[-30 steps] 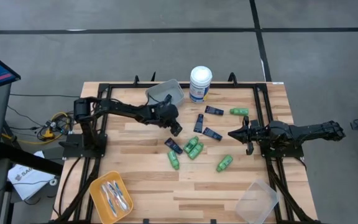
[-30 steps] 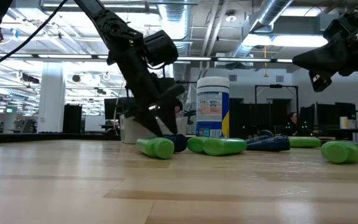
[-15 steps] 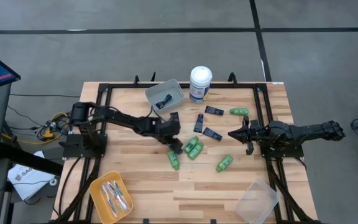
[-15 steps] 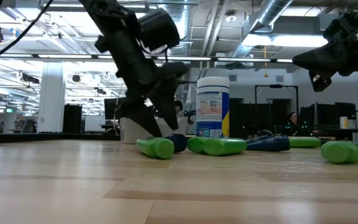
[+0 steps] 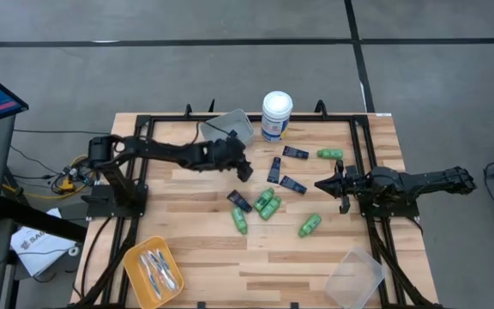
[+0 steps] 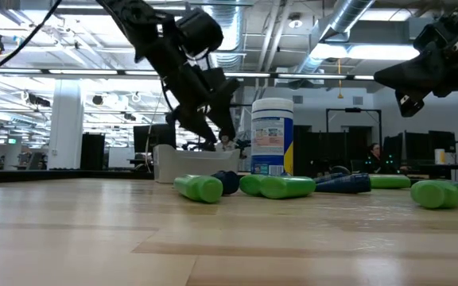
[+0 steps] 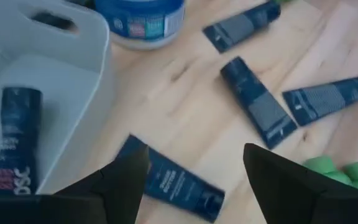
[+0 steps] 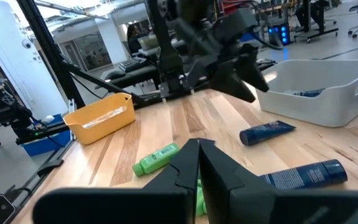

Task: Pick & Place Travel size toiletries
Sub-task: Put the dark blue shave cream into the gray bin

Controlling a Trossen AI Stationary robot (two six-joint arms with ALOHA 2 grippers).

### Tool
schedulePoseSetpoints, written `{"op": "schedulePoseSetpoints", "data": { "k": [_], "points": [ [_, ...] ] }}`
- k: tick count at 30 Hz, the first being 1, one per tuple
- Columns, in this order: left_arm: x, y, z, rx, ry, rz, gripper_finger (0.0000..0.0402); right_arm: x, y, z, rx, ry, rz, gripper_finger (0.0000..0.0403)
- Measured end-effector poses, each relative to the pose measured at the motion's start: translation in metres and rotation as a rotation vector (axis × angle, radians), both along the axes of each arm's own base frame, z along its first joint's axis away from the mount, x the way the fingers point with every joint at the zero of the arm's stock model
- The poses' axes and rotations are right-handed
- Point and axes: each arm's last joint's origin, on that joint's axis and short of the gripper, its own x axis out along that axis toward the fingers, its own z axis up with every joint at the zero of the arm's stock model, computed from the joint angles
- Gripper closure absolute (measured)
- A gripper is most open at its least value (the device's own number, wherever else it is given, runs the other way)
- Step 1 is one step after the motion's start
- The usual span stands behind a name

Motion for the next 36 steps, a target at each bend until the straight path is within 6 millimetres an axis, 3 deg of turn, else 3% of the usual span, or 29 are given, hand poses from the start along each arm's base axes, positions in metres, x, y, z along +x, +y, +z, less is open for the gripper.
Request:
{"op": "schedulePoseSetpoints", "data": {
  "k": [7,12,16,27,32,36],
  "points": [
    [0.013,0.012,-0.018,-0.118,-0.078,-0.101,0.0159,0.0,0.0,0.0,0.0,-0.001,0.0,0.0397],
    [0.016,0.006,-0.043,-0.149,0.006,-0.109,0.0171,0.0,0.0,0.0,0.0,-0.002,0.0,0.0397],
    [0.017,0.0,-0.048,-0.191,0.012,-0.072,0.0176,0.0,0.0,0.0,0.0,-0.001,0.0,0.0397],
    [0.002,-0.05,-0.024,-0.3,0.088,-0.05,0.0177,0.0,0.0,0.0,0.0,-0.001,0.0,0.0397],
    [-0.001,-0.062,-0.006,-0.104,0.074,-0.102,0.0177,0.0,0.0,0.0,0.0,-0.001,0.0,0.0397],
    [-0.004,-0.05,0.007,0.048,0.08,-0.111,0.0167,0.0,0.0,0.0,0.0,0.0,0.0,0.0397]
  ]
}}
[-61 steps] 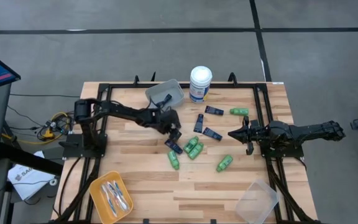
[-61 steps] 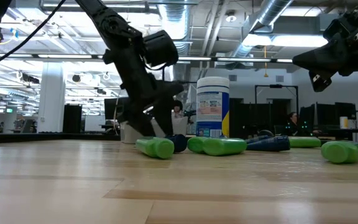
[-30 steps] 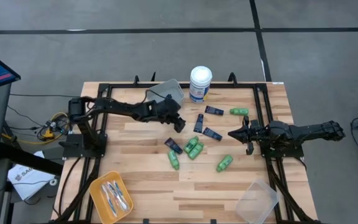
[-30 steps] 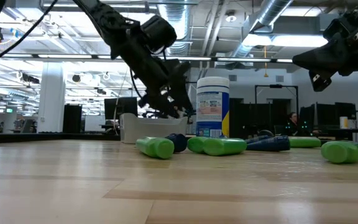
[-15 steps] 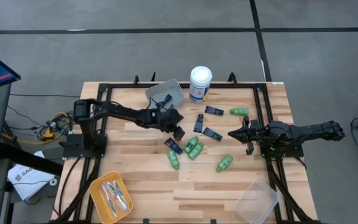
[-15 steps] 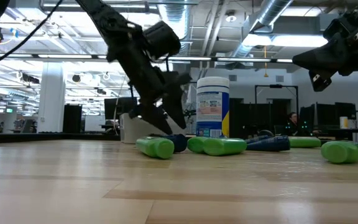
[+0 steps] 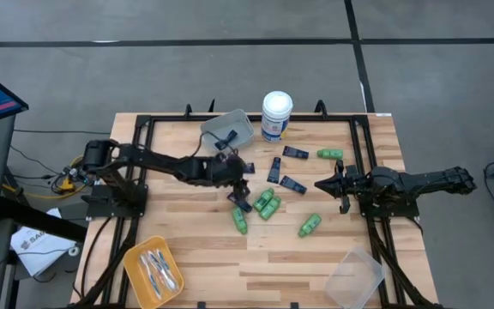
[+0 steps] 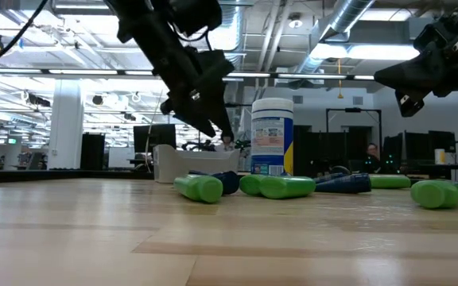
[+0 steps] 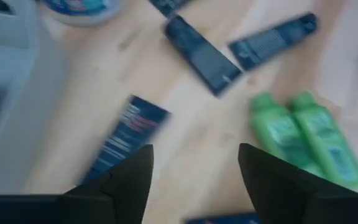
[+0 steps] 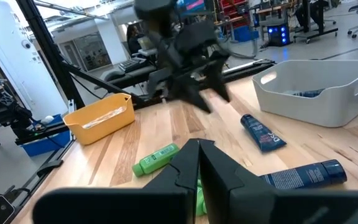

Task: Pick & Place Travel size toiletries
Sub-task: Put the dark blue shave cream into the gray bin

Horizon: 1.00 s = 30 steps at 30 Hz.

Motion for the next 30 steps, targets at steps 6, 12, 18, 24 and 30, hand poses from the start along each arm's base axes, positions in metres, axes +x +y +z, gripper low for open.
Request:
{"op": "schedulePoseSetpoints", "data": {
  "k": [6,12,18,24,30],
  "points": [
    [-0.003,0.039,-0.002,-0.012,0.038,-0.083,0.0131,0.0,0.0,0.0,0.0,0.0,0.0,0.0397],
    [-0.007,0.057,-0.005,0.001,0.073,-0.171,0.0087,0.0,0.0,0.0,0.0,0.0,0.0,0.0397],
    [-0.005,0.058,-0.013,0.018,0.114,-0.206,0.0071,0.0,0.0,0.0,0.0,0.0,0.0,0.0397],
    [-0.001,0.059,-0.031,0.016,0.165,-0.22,0.0079,0.0,0.0,0.0,0.0,-0.001,0.0,0.0397],
    [0.002,0.059,-0.053,-0.01,0.233,-0.22,0.008,0.0,0.0,0.0,0.0,-0.002,0.0,0.0397]
  ]
}}
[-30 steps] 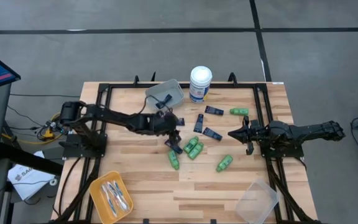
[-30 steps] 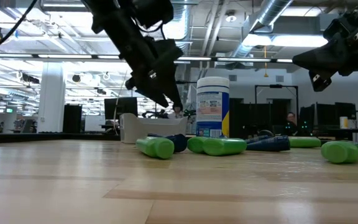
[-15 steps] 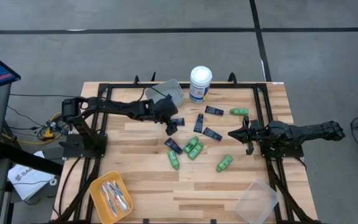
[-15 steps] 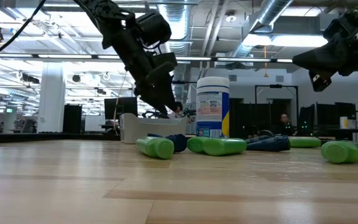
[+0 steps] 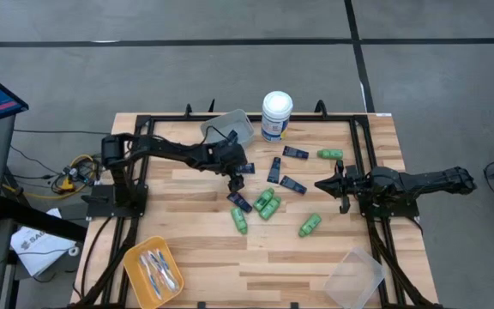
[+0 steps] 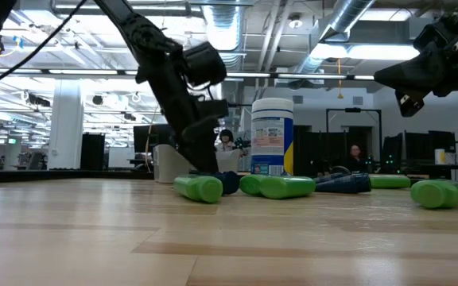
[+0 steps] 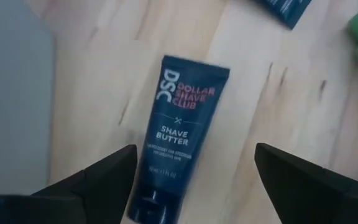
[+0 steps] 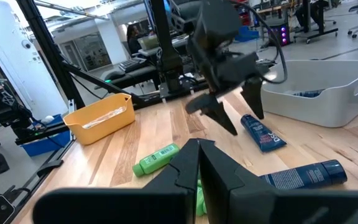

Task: Pick & Place Travel size toiletries
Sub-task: Put the dark blue shave cream into the gray bin

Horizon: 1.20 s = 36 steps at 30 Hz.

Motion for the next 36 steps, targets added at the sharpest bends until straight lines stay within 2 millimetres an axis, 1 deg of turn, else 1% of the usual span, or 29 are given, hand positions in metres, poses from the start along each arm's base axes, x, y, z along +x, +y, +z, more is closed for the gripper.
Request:
{"op": "schedulePoseSetpoints", "data": {
  "k": [4,10,14,21,26,29,33,36],
  "points": [
    [0.001,-0.001,-0.009,-0.025,0.023,0.023,0.0084,0.0,0.0,0.0,0.0,0.0,0.0,0.0397],
    [0.002,-0.012,-0.011,-0.047,0.03,0.011,0.0101,0.0,0.0,0.0,0.003,0.0,0.0,0.0397],
    [0.003,-0.014,-0.011,-0.069,0.02,0.05,0.0131,0.0,0.0,0.0,0.002,0.0,0.0,0.0397],
    [0.001,-0.006,-0.011,-0.089,-0.011,0.217,0.0208,0.0,0.0,0.0,0.0,0.0,0.0,0.0397],
    [0.0,-0.005,-0.011,-0.115,-0.026,0.268,0.025,0.0,0.0,0.0,0.0,0.0,0.0,0.0397],
    [0.001,-0.007,-0.011,-0.167,-0.037,0.28,0.0272,0.0,0.0,0.0,0.001,0.0,0.0,0.0397],
    [0.002,-0.012,-0.007,-0.233,-0.064,0.312,0.0286,0.0,0.0,0.0,0.023,-0.002,-0.001,0.0397],
    [0.001,-0.013,0.003,-0.246,-0.107,0.358,0.0278,0.0,0.0,0.0,0.024,-0.002,0.0,0.0397]
  ]
}}
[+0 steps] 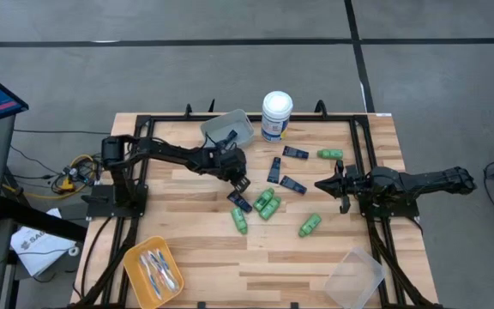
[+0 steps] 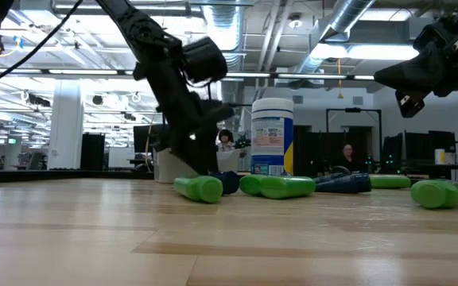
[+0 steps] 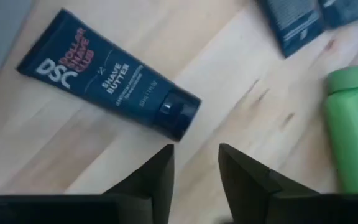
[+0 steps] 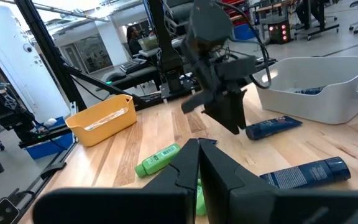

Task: Pick & Place Travel size toiletries
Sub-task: Put the dark blue shave cream into the gray bin

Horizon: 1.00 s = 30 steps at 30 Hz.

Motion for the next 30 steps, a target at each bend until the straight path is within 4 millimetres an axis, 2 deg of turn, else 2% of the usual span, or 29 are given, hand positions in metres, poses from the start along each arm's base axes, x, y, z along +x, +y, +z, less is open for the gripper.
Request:
{"op": "schedulePoseSetpoints", "data": {
  "k": [5,9,12,15,19,27,30],
  "points": [
    [-0.002,0.0,0.025,0.033,-0.091,-0.004,0.0227,0.0,0.0,0.0,0.002,0.0,0.0,0.0397],
    [0.001,0.001,0.047,0.219,-0.166,-0.209,0.0177,0.0,0.0,0.0,0.002,0.0,0.0,0.0397],
    [0.002,0.01,0.053,0.319,-0.177,-0.294,0.0149,0.0,0.0,0.0,0.002,0.0,-0.001,0.0397],
    [0.0,0.023,0.046,0.314,-0.153,-0.328,0.0136,0.0,0.0,0.0,0.002,0.001,-0.001,0.0397],
    [0.0,0.032,0.038,0.257,-0.159,-0.297,0.014,0.0,0.0,0.0,0.002,0.001,0.0,0.0397],
    [0.011,0.023,0.007,0.167,-0.132,-0.361,0.0169,0.0,0.0,0.0,0.001,0.001,-0.001,0.0397],
    [0.013,0.018,-0.003,0.113,-0.111,-0.331,0.0171,0.0,0.0,0.0,0.002,0.001,-0.001,0.0397]
  ]
}}
